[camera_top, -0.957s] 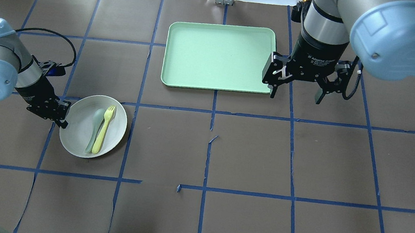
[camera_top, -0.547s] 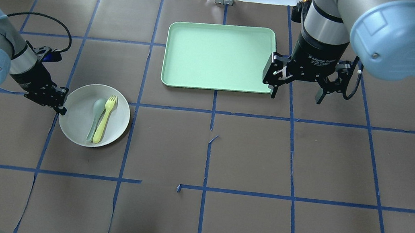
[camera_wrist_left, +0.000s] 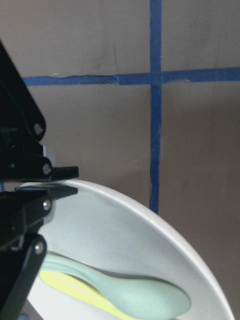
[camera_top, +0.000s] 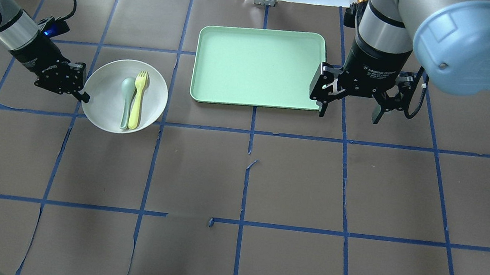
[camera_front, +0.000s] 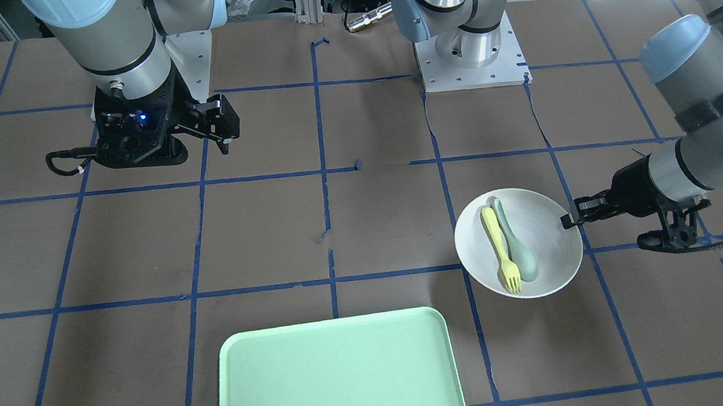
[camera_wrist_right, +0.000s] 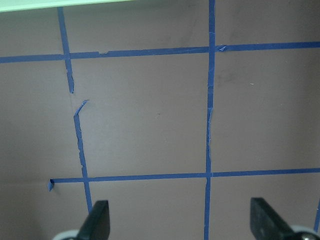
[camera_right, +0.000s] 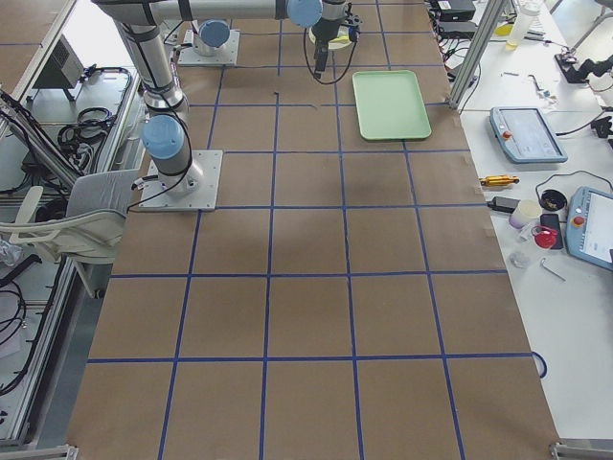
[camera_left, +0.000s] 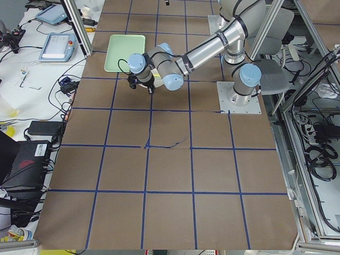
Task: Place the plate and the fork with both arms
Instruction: 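Slide the white plate with the left gripper onto the green tray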
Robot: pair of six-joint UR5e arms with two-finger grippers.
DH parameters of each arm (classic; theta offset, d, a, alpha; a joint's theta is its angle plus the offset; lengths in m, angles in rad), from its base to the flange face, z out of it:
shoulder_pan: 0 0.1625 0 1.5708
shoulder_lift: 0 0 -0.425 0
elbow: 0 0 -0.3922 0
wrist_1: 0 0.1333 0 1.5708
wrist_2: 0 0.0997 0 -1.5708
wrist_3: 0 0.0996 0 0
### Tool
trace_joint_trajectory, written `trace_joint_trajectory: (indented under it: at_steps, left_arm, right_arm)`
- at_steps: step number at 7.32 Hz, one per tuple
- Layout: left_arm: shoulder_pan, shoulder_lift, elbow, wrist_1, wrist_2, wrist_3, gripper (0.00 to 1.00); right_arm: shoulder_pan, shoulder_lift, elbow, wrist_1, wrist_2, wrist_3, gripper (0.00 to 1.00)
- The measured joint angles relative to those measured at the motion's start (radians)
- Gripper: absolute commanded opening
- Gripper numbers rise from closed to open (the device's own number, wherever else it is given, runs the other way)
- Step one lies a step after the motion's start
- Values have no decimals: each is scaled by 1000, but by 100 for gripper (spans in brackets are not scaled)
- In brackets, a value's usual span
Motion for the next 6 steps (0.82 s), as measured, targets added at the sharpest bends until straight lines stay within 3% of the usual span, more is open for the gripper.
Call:
trace_joint_trajectory:
  at_steps: [3, 6]
  left_arm:
    - [-191, -121, 203, 1, -96, -230, 0]
    - [-312, -315, 362, 115, -181, -355, 0]
  right_arm:
    - [2, 0, 0, 2, -3, -2, 100]
    - [6, 0, 7, 5, -3, -2, 100]
